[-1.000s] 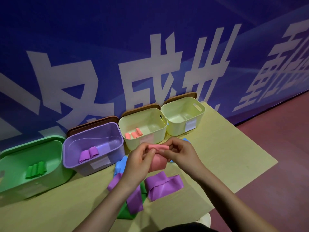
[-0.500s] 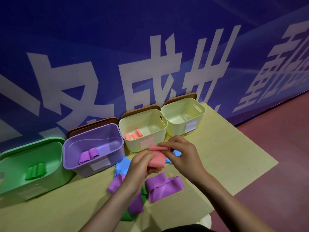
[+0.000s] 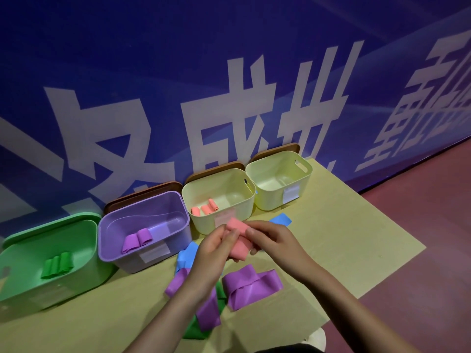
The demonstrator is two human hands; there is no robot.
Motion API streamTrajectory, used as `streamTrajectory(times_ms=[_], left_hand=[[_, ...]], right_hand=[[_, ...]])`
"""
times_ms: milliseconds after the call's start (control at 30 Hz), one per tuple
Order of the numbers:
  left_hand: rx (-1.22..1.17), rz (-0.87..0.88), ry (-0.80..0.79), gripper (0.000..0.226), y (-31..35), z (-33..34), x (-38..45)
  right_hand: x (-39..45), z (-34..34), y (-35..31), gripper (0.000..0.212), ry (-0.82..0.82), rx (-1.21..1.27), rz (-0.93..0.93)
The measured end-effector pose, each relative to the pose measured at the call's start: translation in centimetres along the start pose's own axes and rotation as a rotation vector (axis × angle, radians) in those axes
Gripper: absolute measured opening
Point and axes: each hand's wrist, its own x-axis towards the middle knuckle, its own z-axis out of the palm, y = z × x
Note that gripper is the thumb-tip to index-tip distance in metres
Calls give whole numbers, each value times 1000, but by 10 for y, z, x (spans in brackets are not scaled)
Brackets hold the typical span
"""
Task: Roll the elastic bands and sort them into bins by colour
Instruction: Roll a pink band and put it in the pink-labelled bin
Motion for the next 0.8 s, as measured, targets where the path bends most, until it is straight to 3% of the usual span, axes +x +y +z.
streamTrajectory(times_ms=[233, 367, 567, 700, 800], left_hand=[[162, -23, 31, 23, -1, -5, 4], [105, -23, 46, 22, 0, -4, 4], [-101, -29, 9, 21, 5, 3, 2], [-124, -18, 30, 31, 7, 6, 4], [-161, -22, 53, 23, 8, 3, 6]], right_hand=[[-1, 2, 1, 16, 73, -56, -56], [-1, 5, -1, 28, 159, -64, -100], [4, 2, 7, 25, 238, -448, -307], [5, -2, 6, 27, 111, -610, -408], [1, -4, 3, 34, 61, -535, -340]])
